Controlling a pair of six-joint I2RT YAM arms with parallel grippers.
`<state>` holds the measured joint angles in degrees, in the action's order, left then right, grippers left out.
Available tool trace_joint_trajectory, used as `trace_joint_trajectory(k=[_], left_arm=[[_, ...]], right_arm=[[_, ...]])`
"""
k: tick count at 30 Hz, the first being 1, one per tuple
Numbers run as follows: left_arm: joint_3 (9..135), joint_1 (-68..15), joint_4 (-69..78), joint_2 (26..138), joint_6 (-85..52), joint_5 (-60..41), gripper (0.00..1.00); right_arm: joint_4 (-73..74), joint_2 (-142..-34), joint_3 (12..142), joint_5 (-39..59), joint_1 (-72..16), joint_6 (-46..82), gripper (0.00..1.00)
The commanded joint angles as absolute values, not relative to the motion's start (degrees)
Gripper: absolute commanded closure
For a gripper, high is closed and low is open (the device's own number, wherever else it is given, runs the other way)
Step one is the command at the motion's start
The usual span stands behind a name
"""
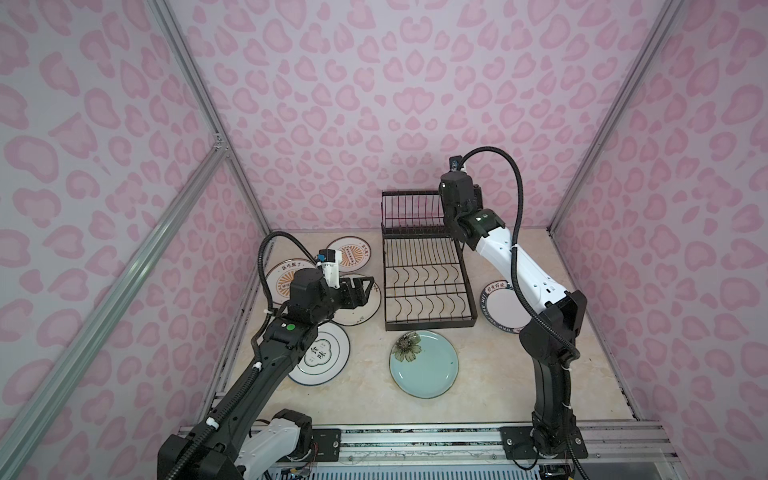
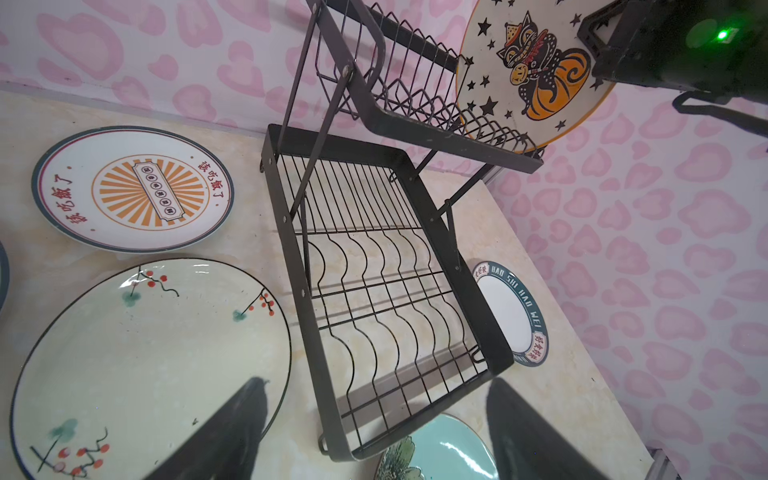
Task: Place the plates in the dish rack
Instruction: 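Lower the cat-and-stars plate into the far rack slot and open the right gripper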
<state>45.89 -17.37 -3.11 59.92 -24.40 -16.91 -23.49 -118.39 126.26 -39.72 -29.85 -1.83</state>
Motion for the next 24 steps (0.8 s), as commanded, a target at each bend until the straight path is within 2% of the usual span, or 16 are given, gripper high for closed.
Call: trace_joint_trajectory(k=[1, 6, 12, 17, 24], left_arm=[[45.79, -17.31, -2.46, 59.54, -24.08, -17.05, 0.15], [45.72, -17.24, -2.47, 59.44, -24.08, -17.05, 0.15], [45.68, -17.23, -2.40, 59.41, -24.08, -17.05, 0.15], [45.70, -17.23, -2.46, 59.44, -24.08, -17.06, 0.15], [45.71, -17.15, -2.38, 59.59, -24.16, -17.14, 0.15]], right_arm=[[-21.00, -117.96, 126.12, -37.55, -29.95, 1.18, 0.80], [-21.31, -117.60, 126.13, -35.96, -29.77, 1.75, 0.67], [-21.33, -117.34, 126.21, -35.65, -29.48, 2.10, 0.64], [-21.61, -117.05, 126.16, -35.22, -28.88, 2.36, 0.65], [-22.41, -116.08, 125.53, -31.21, -27.40, 5.10, 0.75]])
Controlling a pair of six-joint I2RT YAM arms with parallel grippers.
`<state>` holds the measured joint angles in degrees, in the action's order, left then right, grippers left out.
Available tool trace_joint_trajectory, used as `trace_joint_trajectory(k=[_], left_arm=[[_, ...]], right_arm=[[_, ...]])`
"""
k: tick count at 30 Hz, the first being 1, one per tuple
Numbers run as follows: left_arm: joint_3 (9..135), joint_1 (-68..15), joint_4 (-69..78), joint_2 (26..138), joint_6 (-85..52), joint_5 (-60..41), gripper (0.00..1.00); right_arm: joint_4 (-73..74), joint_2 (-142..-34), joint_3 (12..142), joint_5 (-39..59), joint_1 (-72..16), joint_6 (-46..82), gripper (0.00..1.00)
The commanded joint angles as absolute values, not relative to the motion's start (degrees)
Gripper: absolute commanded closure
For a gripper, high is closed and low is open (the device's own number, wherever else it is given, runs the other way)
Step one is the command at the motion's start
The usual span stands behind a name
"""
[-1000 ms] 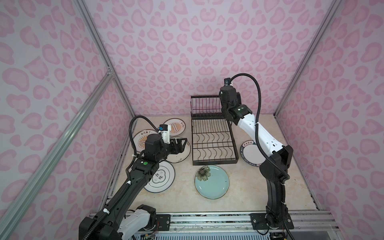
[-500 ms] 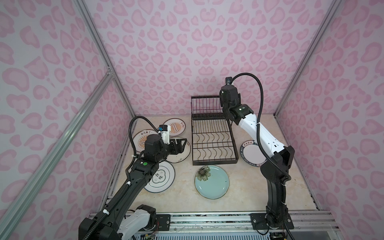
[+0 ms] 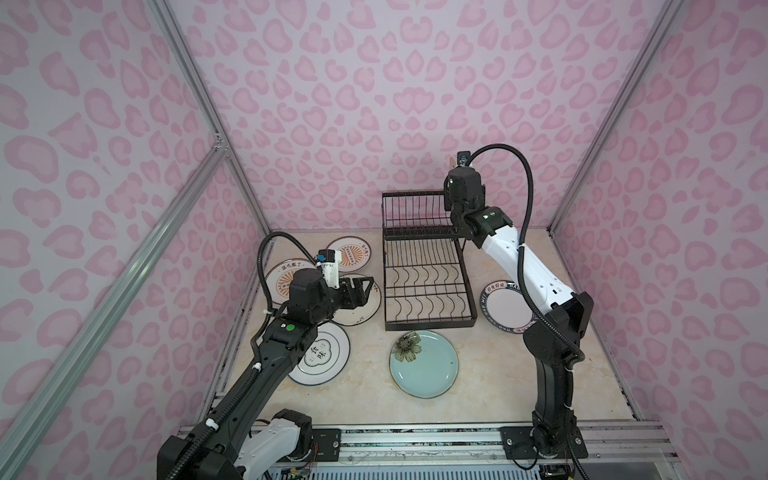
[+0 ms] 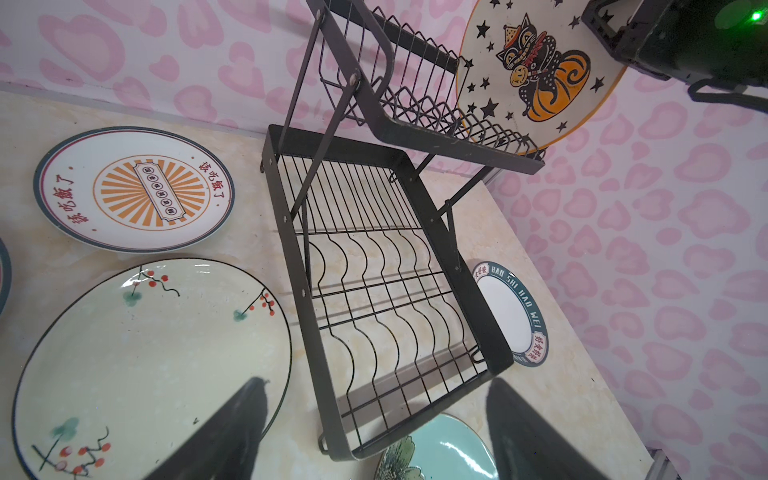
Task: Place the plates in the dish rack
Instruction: 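Lower the cat-and-stars plate into the far rack slot and open the right gripper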
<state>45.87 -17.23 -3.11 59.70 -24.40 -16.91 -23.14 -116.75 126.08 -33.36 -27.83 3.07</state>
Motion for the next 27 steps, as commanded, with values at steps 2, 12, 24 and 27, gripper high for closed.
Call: trace_joint_trajectory(k=[2, 12, 24, 27], left_arm=[[45.83, -17.16, -2.43, 59.65, -24.17, -17.14, 0.15], [45.87, -17.14, -2.38, 59.55, -24.26, -17.24, 0.15], [46.33, -17.14, -2.46, 60.07, -24.78, -16.72, 0.14], [46.63, -17.18, -2.76, 60.29, -24.79, -16.54, 0.14]], right_arm=[[-22.34, -115.69, 125.08, -29.71, -26.93, 6.03, 0.76], [-20.97, -113.56, 122.06, -26.14, -25.68, 8.34, 0.72], [-19.20, -111.63, 121.55, -22.96, -25.37, 8.35, 0.37], [-19.07, -111.36, 122.34, -22.17, -25.21, 7.55, 0.32]])
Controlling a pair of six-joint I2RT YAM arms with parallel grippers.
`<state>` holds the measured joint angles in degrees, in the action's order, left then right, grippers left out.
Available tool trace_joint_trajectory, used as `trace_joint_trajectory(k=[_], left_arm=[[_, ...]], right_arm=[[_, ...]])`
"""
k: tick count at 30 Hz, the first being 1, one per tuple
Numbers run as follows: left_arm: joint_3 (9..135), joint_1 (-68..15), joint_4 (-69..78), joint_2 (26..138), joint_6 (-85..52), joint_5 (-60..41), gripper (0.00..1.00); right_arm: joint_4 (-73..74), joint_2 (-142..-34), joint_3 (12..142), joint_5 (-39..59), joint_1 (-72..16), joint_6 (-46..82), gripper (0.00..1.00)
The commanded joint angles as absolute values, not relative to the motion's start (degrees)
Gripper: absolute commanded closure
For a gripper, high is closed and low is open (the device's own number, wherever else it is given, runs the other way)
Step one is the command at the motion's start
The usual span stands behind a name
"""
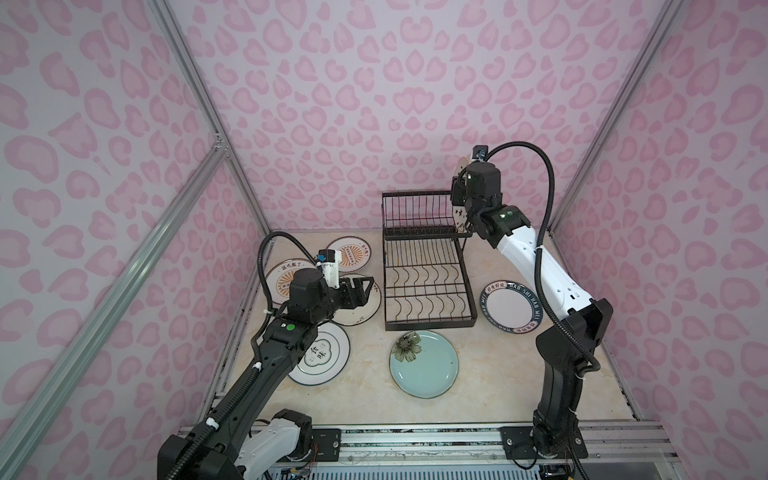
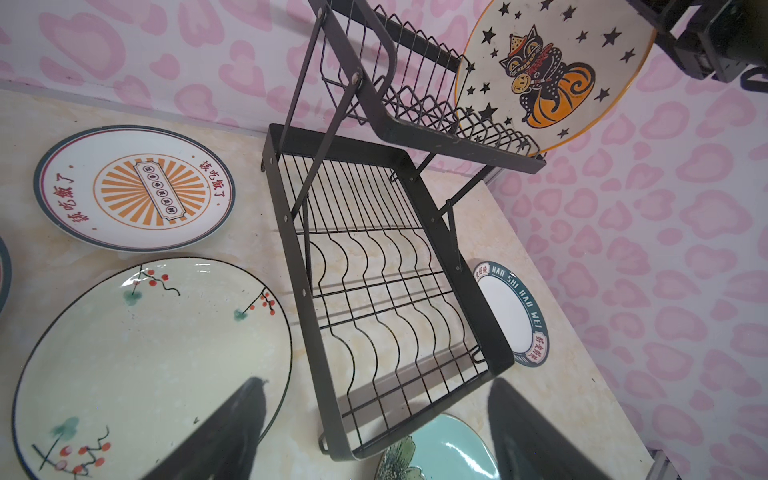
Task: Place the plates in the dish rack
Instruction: 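Lower the cat-and-stars plate into the far rack slot and open the right gripper, then move the right gripper down toward the pale teal flower plate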
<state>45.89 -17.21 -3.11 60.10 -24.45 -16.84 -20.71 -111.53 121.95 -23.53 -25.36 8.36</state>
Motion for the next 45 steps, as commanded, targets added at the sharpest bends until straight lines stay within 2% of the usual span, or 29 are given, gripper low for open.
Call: trace_joint_trajectory(k=[1, 11, 16, 19, 24, 28, 36, 45], left_arm=[[46.66, -17.14, -2.90, 60.29, -24.87, -16.53, 0.14], [47.61, -17.15, -2.81, 61.11, -25.58, -15.28, 0.14], [48.25, -17.06, -3.08, 61.25, -26.17, -13.12, 0.12], [48.50, -17.01, -3.50, 61.36, -26.28, -13.10, 0.12], [46.53, -16.88, -2.76, 60.84, -26.22, -12.25, 0.13], [45.19, -16.80, -1.94, 61.39, -26.85, -11.82, 0.14], [43.07, -16.79, 1.04, 62.87, -27.73, -11.05, 0.15], [44.14, -16.80, 2.63, 65.47, -27.40, -10.54, 0.15]], right_arm=[[-18.98, -111.23, 122.51, -22.13, -25.22, 7.32, 0.30], [-17.93, -107.23, 120.40, -20.04, -25.05, 6.14, 0.26], [-16.13, -102.02, 114.48, -16.40, -24.29, 6.41, 0.26], [-13.07, -96.99, 105.96, -12.38, -23.43, 6.59, 0.26], [-3.55, -85.68, 84.30, -9.51, -22.17, 6.35, 0.27], [-3.69, -79.01, 72.37, -7.47, -21.39, 8.84, 0.30], [-5.69, -72.60, 54.74, -1.04, -21.25, 18.06, 0.32], [-6.71, -68.40, 43.25, 14.40, -21.91, 26.86, 0.31]])
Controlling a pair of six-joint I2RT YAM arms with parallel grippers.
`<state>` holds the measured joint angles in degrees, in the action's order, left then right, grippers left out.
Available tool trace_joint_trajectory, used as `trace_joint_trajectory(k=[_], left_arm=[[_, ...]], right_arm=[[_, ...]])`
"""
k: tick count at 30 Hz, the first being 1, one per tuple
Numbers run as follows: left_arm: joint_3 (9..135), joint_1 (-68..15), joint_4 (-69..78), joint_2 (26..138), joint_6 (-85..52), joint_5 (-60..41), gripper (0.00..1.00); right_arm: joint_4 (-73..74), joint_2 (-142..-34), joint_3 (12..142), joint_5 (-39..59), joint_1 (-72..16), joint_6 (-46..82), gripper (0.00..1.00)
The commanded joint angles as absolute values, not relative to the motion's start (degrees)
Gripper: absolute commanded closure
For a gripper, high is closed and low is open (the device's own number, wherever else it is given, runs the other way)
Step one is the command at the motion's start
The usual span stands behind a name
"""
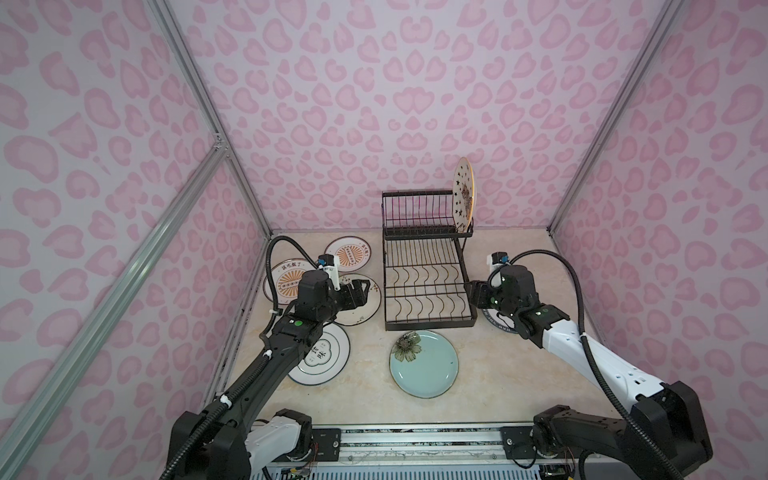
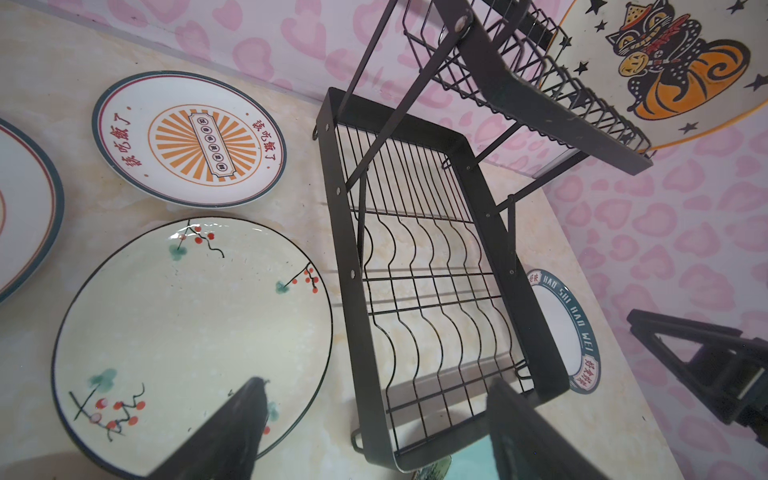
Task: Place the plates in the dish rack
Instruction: 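Move the right gripper down toward the pale teal flower plate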
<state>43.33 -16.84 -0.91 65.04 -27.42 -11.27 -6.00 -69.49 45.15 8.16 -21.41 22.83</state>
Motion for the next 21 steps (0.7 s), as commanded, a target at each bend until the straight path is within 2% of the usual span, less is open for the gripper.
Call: trace_joint_trajectory(k=[1, 6, 10, 14, 21], left_arm=[[44.31, -16.81, 2.87, 65.76, -27.58, -10.47, 0.15], [45.47, -16.83, 4.17, 67.43, -28.96, -11.29, 0.15], [46.36, -16.81, 4.37, 68.46, -29.09, -11.97, 0.15], [46.43, -16.79, 3.84, 68.13, -29.09, -12.12, 0.15], [46.60, -16.80, 1.79, 66.02, -28.56, -11.06, 0.15]], right_arm=[[-6.98, -67.73, 42.21, 15.18, -22.21, 27.66, 0.31], [-7.13, -63.84, 36.66, 17.62, -25.20, 33.53, 0.31], [-8.44, -64.76, 34.21, 18.37, -29.49, 37.49, 0.31], [-5.49, -65.50, 29.48, 18.33, -32.47, 43.14, 0.36], [-8.07, -65.32, 25.26, 18.40, -33.93, 46.76, 0.39]])
